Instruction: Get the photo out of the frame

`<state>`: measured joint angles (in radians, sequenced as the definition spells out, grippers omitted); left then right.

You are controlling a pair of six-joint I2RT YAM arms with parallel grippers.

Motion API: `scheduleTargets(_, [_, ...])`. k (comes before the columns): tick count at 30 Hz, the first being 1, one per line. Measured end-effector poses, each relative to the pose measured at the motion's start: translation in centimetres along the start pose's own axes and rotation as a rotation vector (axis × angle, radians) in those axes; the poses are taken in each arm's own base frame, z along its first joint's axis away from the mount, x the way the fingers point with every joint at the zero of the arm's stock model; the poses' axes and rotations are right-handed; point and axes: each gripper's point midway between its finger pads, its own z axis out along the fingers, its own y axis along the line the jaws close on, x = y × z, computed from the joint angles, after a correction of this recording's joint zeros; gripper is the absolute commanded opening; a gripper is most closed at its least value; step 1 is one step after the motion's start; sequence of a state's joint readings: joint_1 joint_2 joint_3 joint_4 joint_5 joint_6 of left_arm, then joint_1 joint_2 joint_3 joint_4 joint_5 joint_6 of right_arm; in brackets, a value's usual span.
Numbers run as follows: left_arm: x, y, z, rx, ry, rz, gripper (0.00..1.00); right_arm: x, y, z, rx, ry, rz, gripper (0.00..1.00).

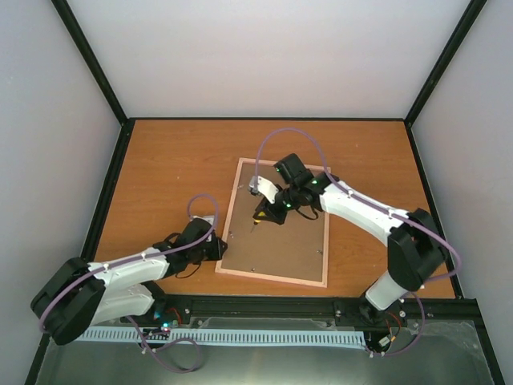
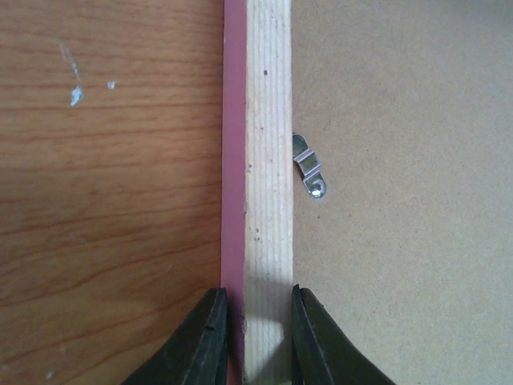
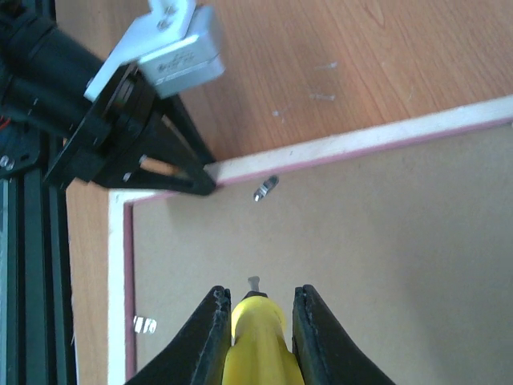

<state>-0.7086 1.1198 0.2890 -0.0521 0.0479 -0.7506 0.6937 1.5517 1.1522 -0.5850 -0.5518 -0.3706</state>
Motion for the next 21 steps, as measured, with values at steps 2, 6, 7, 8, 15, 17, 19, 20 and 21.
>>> scheduleTargets(2, [0.2, 0.1, -0.2, 0.003, 0.004, -0.012, 0.01, -0.9, -0.3, 0.9, -0.008, -0.001, 0.009, 0.03])
scheduleTargets(6, [0.7, 0.0, -0.4, 0.009, 0.010, -0.034, 0.01, -2.4, -0.4, 3.4, -0.036, 0.004, 0.020, 0.03])
scheduleTargets(7, [0.9, -0.1, -0.4, 0.008, 0.015, -0.035, 0.01, -2.4, -0.2, 3.9, -0.045, 0.009, 0.021, 0.03])
scheduleTargets(8, [1.2, -0.3, -0.5, 0.010, 0.019, -0.037, 0.01, -2.4, 0.0, 4.4, -0.053, 0.016, 0.021, 0.03])
scheduleTargets(15, [2.7, -1.3, -0.7, 0.014, 0.046, -0.063, 0.01, -2.2, 2.3, 6.2, -0.105, 0.047, 0.007, 0.03])
scheduleTargets(17, [2.8, -1.3, -0.7, 0.013, 0.048, -0.072, 0.01, -2.4, 2.8, 6.5, -0.113, 0.047, 0.000, 0.03])
scheduleTargets(19, [2.9, -1.3, -0.8, 0.011, 0.050, -0.077, 0.01, -2.6, 3.0, 6.9, -0.118, 0.047, -0.008, 0.03])
scheduleTargets(20, [3.0, -1.3, -0.9, 0.011, 0.052, -0.078, 0.01, -2.6, 3.0, 7.1, -0.120, 0.050, -0.006, 0.03])
scheduleTargets(21, [3.0, -1.3, -0.9, 0.010, 0.052, -0.080, 0.01, -2.5, 3.0, 7.3, -0.119, 0.055, -0.003, 0.03])
